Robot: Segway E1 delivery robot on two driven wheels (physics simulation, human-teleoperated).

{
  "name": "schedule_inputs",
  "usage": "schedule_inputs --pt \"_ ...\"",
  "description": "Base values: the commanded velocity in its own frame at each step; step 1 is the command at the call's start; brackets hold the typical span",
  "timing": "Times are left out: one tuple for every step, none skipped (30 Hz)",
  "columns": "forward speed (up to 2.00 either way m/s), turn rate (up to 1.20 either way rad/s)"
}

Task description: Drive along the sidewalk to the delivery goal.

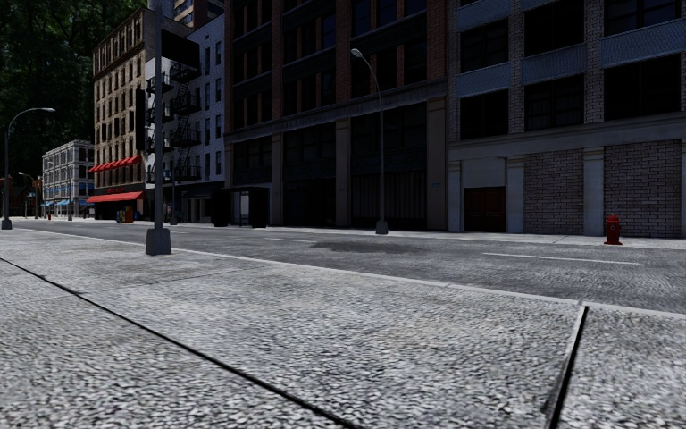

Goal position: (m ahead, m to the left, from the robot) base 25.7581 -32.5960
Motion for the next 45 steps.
schedule_inputs --pt "0.0 0.0" --pt "0.0 0.0" --pt "0.0 0.0" --pt "0.0 0.0" --pt "0.0 0.0" --pt "0.0 0.0" --pt "0.0 0.0" --pt "0.0 0.0" --pt "0.0 0.0" --pt "0.0 0.0" --pt "0.0 0.0" --pt "0.0 0.0" --pt "0.0 0.0" --pt "0.0 0.0" --pt "0.0 0.0" --pt "0.0 0.0" --pt "0.0 0.0" --pt "0.0 0.0" --pt "0.0 0.0" --pt "0.0 0.0" --pt "0.0 0.0" --pt "0.0 0.0" --pt "0.0 0.0" --pt "0.0 0.0" --pt "0.0 0.0" --pt "0.0 0.0" --pt "0.0 0.0" --pt "0.0 0.0" --pt "0.0 0.0" --pt "0.0 0.0" --pt "0.0 -0.09" --pt "0.0 -0.23" --pt "0.0 -0.23" --pt "0.0 -0.41" --pt "0.0 -0.58" --pt "0.0 -0.68" --pt "0.0 -0.68" --pt "0.0 -0.76" --pt "0.0 -0.79" --pt "0.0 -0.8" --pt "0.0 -0.8" --pt "0.0 -0.8" --pt "0.0 -0.8" --pt "0.0 -0.8" --pt "0.0 -0.81"
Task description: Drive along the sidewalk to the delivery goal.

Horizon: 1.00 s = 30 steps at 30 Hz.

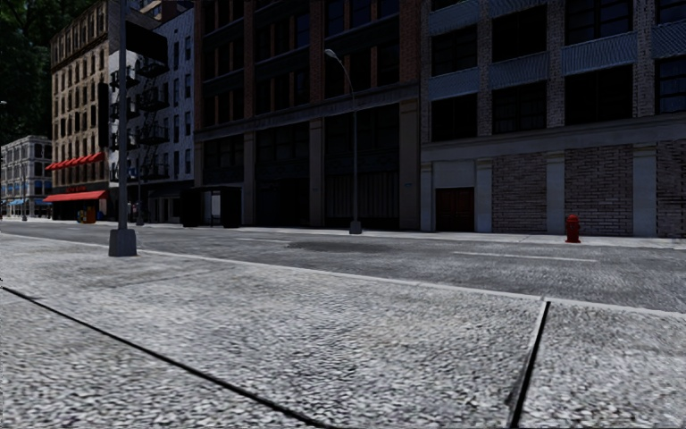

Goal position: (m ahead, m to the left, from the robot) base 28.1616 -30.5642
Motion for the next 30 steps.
schedule_inputs --pt "0.0 -0.81" --pt "0.0 -0.82" --pt "0.0 -0.83" --pt "0.0 -0.94" --pt "0.0 -1.0" --pt "0.0 -1.01" --pt "0.0 -1.02" --pt "0.0 -1.02" --pt "0.0 -1.02" --pt "0.0 -1.02" --pt "0.0 -1.02" --pt "0.0 -1.02" --pt "0.0 -1.02" --pt "0.0 -1.02" --pt "0.0 -1.02" --pt "0.0 -1.02" --pt "0.0 -1.02" --pt "0.0 -1.02" --pt "0.0 -1.02" --pt "0.0 -1.02" --pt "0.0 -1.02" --pt "0.0 -1.02" --pt "0.0 -1.02" --pt "0.0 -1.02" --pt "0.0 -1.02" --pt "0.0 -1.02" --pt "0.0 -1.02" --pt "0.0 -1.02" --pt "0.0 -1.02" --pt "0.0 -1.02"
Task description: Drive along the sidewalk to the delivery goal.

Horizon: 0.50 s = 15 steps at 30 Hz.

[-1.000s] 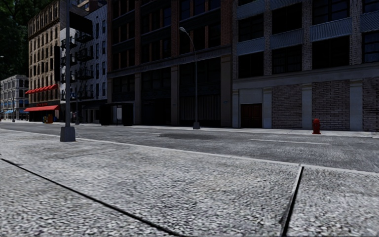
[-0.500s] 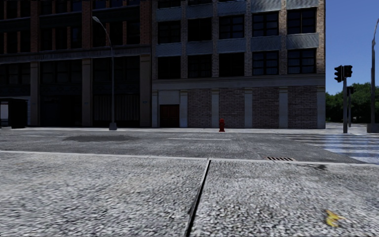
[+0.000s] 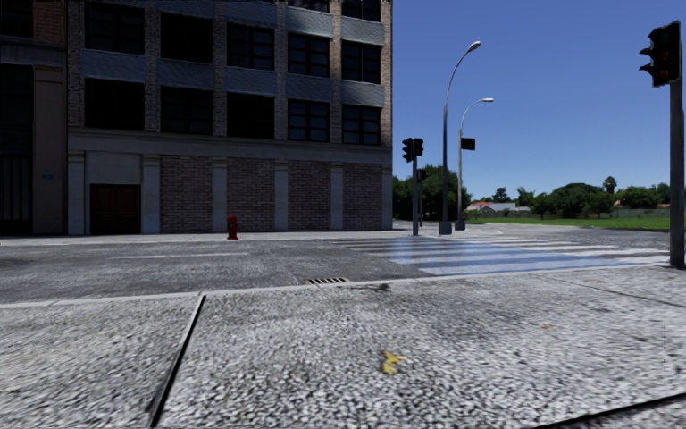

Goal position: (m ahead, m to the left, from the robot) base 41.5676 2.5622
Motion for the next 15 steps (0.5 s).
schedule_inputs --pt "0.0 -1.02" --pt "0.0 -1.02" --pt "0.0 -1.02" --pt "0.0 -1.02" --pt "0.0 -1.02" --pt "0.0 -1.02" --pt "0.0 -1.01" --pt "0.0 -0.97" --pt "0.0 -0.78" --pt "0.0 -0.26" --pt "0.0 -0.07" --pt "0.0 -0.07" --pt "0.0 -0.02" --pt "0.0 0.0" --pt "0.0 0.0"
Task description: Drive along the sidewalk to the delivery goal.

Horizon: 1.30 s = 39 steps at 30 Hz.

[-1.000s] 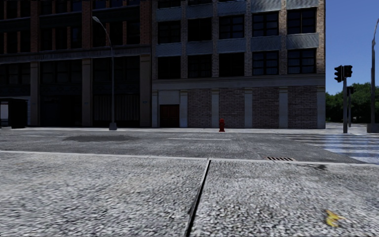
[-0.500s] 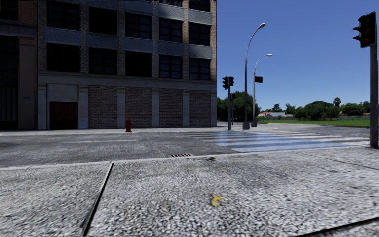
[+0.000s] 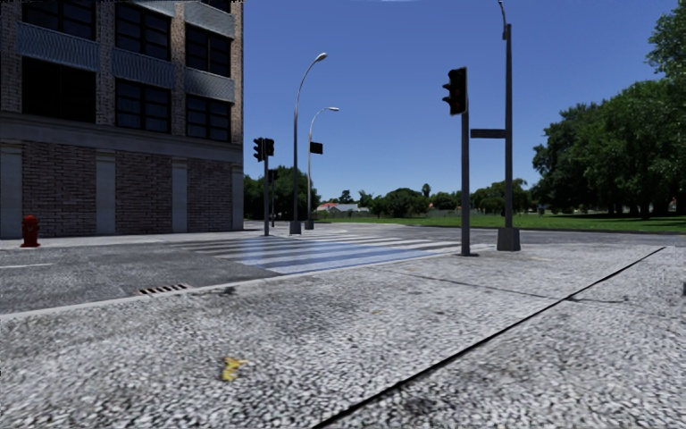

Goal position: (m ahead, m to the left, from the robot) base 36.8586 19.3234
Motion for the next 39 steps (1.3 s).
schedule_inputs --pt "0.0 0.0" --pt "0.0 0.0" --pt "0.0 0.0" --pt "0.0 0.0" --pt "0.16 0.0" --pt "0.57 0.0" --pt "1.02 0.0" --pt "1.36 0.0" --pt "1.51 0.0" --pt "1.51 0.0" --pt "1.55 0.0" --pt "1.6 0.0" --pt "1.67 0.0" --pt "1.7 0.0" --pt "1.71 0.0" --pt "1.72 0.0" --pt "1.73 0.0" --pt "1.73 0.0" --pt "1.73 0.0" --pt "1.73 0.0" --pt "1.73 0.0" --pt "1.73 0.0" --pt "1.73 0.0" --pt "1.73 0.0" --pt "1.73 0.0" --pt "1.73 0.0" --pt "1.73 0.0" --pt "1.73 0.0" --pt "1.73 0.0" --pt "1.73 0.0" --pt "1.73 0.0" --pt "1.73 0.0" --pt "1.73 -0.04" --pt "1.73 -0.5" --pt "1.73 -0.77" --pt "1.73 -0.87" --pt "1.73 -0.89" --pt "1.73 -0.9" --pt "1.73 -0.9"
